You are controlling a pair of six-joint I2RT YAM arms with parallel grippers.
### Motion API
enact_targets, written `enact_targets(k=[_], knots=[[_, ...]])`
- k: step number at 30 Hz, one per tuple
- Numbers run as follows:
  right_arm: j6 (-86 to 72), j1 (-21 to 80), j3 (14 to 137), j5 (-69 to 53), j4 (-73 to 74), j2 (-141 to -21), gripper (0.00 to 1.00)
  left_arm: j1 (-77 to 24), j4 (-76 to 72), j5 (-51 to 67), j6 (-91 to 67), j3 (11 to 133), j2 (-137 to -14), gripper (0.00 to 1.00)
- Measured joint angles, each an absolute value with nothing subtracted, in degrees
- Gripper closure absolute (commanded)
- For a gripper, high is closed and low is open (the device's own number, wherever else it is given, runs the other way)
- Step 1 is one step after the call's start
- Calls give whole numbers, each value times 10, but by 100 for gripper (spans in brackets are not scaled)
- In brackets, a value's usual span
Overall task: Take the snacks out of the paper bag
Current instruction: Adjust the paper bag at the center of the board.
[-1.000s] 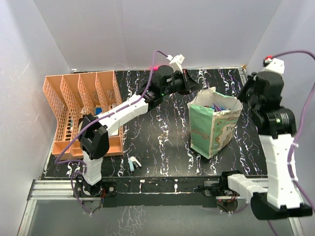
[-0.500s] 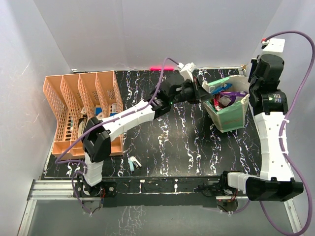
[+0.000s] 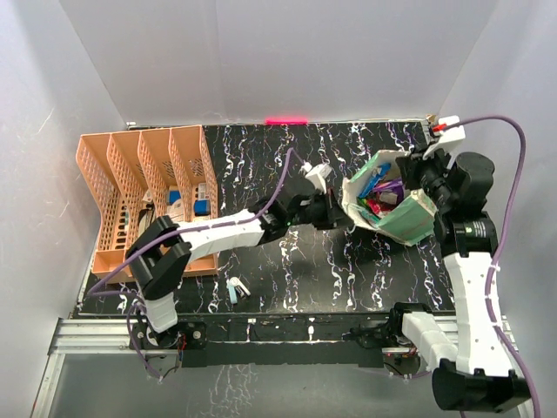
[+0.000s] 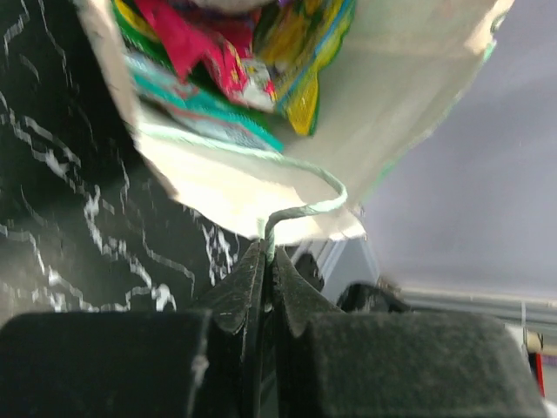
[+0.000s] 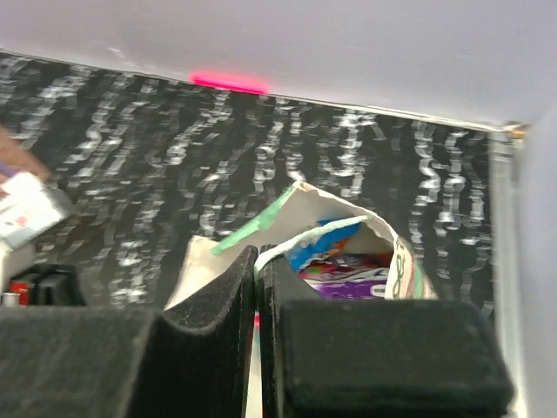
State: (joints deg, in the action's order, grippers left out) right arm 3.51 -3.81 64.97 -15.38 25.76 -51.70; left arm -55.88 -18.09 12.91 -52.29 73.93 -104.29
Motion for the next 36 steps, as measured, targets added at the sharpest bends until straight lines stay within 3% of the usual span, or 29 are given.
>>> enact_targets(k=[9, 16, 18, 23, 26, 31, 36], knots=[[-108, -38, 627, -325, 255, -481, 93, -622, -206, 114, -525, 578, -900, 100], [-160, -37, 572, -416, 283, -470, 93, -649, -209, 104, -508, 493, -845, 86], [-163, -37, 560, -418, 301, -461, 93, -650, -201, 98, -498, 477, -828, 81], [-164, -37, 556, -418, 327, -431, 93, -653, -182, 87, -473, 404, -737, 49], [-164, -37, 556, -419, 328, -416, 93, -655, -150, 77, -458, 358, -662, 36], [-159, -37, 557, -436, 329, -406, 93, -655, -77, 42, -432, 346, -554, 25], [-154, -37, 557, -484, 327, -401, 93, -655, -21, 4, -406, 406, -534, 22]])
